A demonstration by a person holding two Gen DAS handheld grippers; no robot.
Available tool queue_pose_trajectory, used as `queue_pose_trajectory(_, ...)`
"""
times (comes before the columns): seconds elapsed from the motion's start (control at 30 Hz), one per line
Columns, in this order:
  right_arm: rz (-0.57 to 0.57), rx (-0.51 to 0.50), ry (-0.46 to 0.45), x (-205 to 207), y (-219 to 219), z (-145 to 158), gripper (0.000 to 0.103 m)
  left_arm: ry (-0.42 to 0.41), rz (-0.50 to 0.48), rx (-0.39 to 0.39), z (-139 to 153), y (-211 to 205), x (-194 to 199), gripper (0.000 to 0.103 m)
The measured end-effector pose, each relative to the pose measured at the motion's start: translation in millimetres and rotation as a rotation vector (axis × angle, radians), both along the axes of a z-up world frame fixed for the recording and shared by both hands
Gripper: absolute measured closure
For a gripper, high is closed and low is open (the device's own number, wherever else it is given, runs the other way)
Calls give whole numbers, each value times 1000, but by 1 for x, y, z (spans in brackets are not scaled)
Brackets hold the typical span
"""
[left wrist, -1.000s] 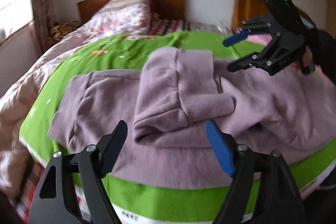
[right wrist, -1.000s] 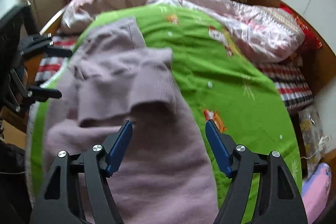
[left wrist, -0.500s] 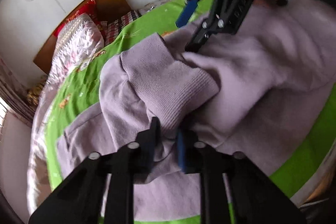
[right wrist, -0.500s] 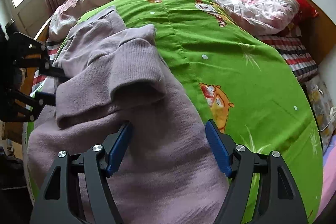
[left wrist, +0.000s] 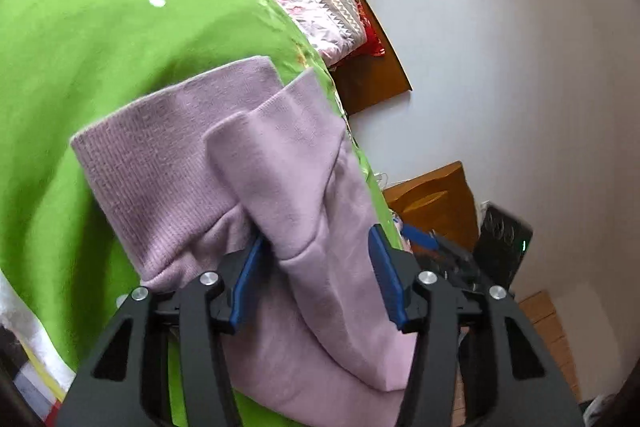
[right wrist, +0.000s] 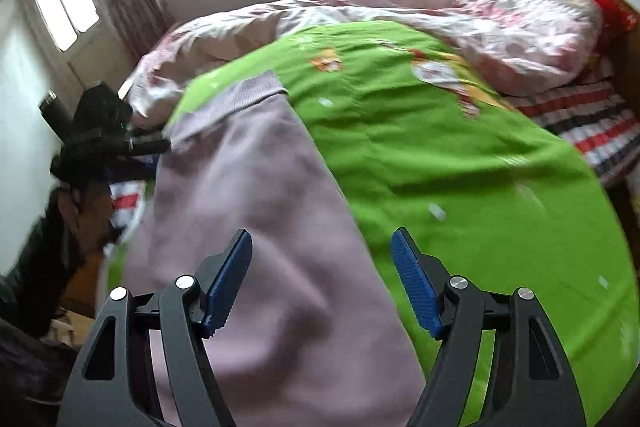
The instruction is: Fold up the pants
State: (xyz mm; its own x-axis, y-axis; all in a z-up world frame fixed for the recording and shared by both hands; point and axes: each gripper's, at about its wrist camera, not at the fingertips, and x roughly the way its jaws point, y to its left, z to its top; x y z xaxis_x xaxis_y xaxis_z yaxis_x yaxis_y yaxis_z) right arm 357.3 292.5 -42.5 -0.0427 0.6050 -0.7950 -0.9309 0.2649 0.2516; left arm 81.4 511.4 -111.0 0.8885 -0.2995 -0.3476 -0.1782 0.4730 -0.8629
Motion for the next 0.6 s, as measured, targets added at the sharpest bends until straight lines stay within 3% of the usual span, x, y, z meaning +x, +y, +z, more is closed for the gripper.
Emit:
queue_pose_trajectory(0.17, 10, 22, 124, 23, 52, -15, 34, -16, 12, 4, 4, -4, 3, 43)
queue_pose_trajectory(0.43, 59, 46, 336, 42, 123, -34, 57, -13, 39, 27, 11, -18, 2, 47)
queue_pose_trajectory(0.47, 71, 49, 348, 41, 126, -34, 65, -6, 42, 33, 11, -19, -3, 56)
queue_pose_trajectory(0.5, 85, 50, 359, 38, 128, -34, 81, 5, 43, 45, 12, -21, -7, 65)
queue_pose_trajectory(0.53, 92, 52, 334, 34, 127, -32, 82, 17, 41, 58, 13, -22, -6, 82)
queue_pose_trajectory(0.6, 100, 59, 275, 26, 124, -26, 88, 37, 42, 81, 16, -23, -5, 91)
